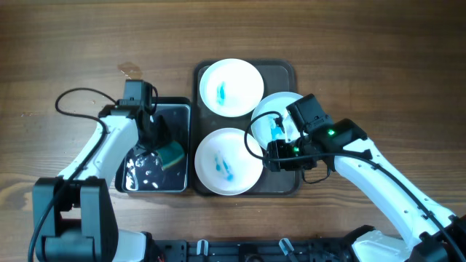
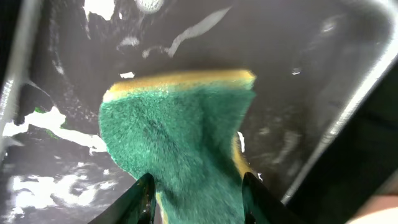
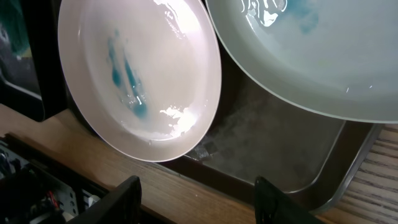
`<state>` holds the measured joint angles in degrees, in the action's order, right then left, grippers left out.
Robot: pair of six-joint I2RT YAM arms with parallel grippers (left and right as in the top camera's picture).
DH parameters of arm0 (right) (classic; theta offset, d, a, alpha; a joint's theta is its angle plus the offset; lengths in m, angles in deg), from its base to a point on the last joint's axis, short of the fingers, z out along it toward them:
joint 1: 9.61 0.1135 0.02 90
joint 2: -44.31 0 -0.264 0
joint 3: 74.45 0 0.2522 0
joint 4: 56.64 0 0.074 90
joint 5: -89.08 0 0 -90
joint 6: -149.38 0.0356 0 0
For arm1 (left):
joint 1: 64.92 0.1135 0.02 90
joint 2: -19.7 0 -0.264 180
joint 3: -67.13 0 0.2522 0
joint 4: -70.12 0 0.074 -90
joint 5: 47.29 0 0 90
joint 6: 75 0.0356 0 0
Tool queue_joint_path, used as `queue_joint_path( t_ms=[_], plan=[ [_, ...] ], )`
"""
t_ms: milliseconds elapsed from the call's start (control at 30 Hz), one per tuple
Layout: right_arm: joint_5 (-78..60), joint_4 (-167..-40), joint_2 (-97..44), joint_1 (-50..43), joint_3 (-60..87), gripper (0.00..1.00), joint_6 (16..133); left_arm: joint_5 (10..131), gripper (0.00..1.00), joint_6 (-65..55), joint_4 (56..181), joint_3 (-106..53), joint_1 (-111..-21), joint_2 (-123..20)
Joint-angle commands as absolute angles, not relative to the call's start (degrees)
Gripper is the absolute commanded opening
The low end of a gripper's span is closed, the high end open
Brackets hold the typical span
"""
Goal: Clean dirty plates on tray and stack at the side
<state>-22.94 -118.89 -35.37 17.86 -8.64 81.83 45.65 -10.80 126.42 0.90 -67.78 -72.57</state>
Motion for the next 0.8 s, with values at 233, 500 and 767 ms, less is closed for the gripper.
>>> queue_joint_path(
  t_ms=[233,500,767],
  plan=[
    [-20.6,-118.2,-38.1,18.0,-8.7,0.59,81.1,47.3,0.04,-9.2,131.1,-1.1,-67.8,-73.6],
    [-21.4,-112.4,-48.5,19.2,-8.7,0.51,78.8,48.2,0.04,-4.8,142.6,-11.4,-67.8,-64.8],
    [-11.9,-101.1,-57.5,22.1,-8.7,0.08,87.6,54.9,0.04,-4.6,143.5,-11.5,-68.5,-56.7]
  ],
)
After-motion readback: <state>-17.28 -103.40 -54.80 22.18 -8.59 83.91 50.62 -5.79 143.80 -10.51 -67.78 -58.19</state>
